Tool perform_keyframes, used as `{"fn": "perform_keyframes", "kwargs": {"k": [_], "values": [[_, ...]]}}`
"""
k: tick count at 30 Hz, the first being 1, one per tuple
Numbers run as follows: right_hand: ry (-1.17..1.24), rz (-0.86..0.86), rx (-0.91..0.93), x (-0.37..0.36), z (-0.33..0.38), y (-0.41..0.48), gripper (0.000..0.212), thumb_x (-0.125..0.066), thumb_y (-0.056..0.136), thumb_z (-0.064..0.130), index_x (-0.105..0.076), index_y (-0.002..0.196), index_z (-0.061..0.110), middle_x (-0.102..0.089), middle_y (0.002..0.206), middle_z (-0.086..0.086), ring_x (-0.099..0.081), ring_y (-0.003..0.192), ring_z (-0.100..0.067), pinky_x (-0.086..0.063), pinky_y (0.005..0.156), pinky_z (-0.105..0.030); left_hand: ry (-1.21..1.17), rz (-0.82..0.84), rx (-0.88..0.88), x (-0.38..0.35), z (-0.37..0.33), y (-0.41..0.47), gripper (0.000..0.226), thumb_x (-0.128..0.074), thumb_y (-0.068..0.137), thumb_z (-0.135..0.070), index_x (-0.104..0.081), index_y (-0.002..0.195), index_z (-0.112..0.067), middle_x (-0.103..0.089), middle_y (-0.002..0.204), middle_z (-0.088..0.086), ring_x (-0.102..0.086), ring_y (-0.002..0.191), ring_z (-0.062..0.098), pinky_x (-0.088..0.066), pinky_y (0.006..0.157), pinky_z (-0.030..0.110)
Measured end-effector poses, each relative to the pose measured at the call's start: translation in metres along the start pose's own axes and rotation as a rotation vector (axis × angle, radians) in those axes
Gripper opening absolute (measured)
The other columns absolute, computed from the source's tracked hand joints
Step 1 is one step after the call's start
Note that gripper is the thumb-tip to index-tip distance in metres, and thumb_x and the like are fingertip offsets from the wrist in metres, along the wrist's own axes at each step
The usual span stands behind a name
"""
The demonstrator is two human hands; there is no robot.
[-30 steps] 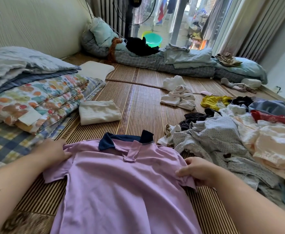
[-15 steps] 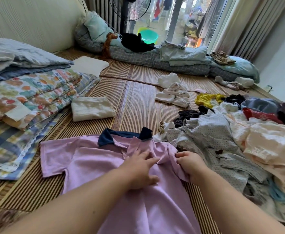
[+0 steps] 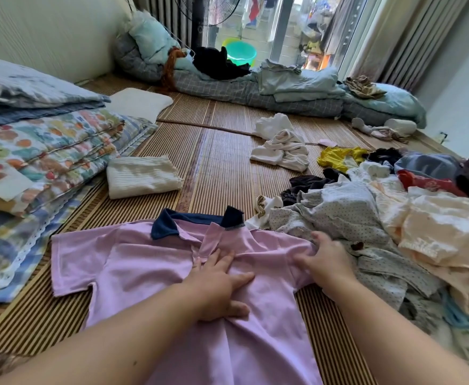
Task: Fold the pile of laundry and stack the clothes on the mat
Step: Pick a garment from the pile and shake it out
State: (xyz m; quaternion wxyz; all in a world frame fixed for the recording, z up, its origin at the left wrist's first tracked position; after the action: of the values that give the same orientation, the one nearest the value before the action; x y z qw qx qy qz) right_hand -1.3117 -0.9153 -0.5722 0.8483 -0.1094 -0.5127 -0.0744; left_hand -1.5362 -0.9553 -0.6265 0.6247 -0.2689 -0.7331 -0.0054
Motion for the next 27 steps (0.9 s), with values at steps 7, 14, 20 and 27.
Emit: {"fn": "perform_keyframes", "kwargs": {"k": [7,14,20,27], "values": [[0.094,0.357,-0.179,-0.007,-0.006,0.012,0.029,-0.082,0.075,0.022,-0.068,0.091,0.003,-0.069,0.088,-0.01,-0.067,0.08,-0.022,-0.056,0.069,-0.031,-0.087,-0.011,-0.074,0.012,0.006,-0.019,0.084,-0.072,0.072,-0.061,-0.03,0.145,-0.051,-0.003,0.164,0.004,0.005,0.149,0.027,-0.006,0.12,0.051],[0.18,0.423,-0.078,0.003,0.001,0.01,0.032,-0.06,0.071,-0.013,-0.055,0.094,0.008,-0.063,0.093,-0.015,-0.065,0.07,-0.023,-0.05,0.046,-0.025,-0.286,-0.497,0.341,0.061,0.132,-0.075,0.064,-0.068,0.087,-0.032,-0.041,0.146,-0.03,-0.023,0.159,0.006,-0.026,0.144,0.025,-0.025,0.117,0.041],[0.219,0.164,0.129,0.025,0.032,-0.002,0.053,-0.068,0.075,-0.002,-0.05,0.121,0.016,-0.06,0.096,-0.001,-0.068,0.069,-0.019,-0.056,0.054,-0.027,-0.112,-0.292,0.743,0.054,0.235,-0.126,0.069,-0.058,0.091,-0.03,-0.028,0.152,-0.019,-0.042,0.15,0.013,-0.044,0.133,0.03,-0.039,0.108,0.04],[0.407,0.61,0.223,-0.035,0.07,-0.04,0.065,-0.071,0.085,0.011,-0.04,0.14,0.024,-0.067,0.108,-0.003,-0.071,0.08,-0.02,-0.052,0.053,-0.023,0.008,-0.137,0.846,0.063,0.237,-0.13,0.029,-0.063,0.082,-0.041,-0.066,0.094,-0.015,-0.065,0.092,0.007,-0.06,0.085,0.022,-0.045,0.07,0.027]]}}
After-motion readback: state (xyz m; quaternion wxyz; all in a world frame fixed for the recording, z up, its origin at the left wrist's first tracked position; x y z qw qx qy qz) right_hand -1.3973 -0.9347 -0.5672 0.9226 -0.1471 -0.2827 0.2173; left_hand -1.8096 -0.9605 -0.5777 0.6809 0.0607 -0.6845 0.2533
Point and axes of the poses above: each hand's wrist, its own y-axis towards the middle knuckle, its own x-axis out of the back of the hand, z = x × y, the point moved 4 cm from there along y, towards the middle knuckle
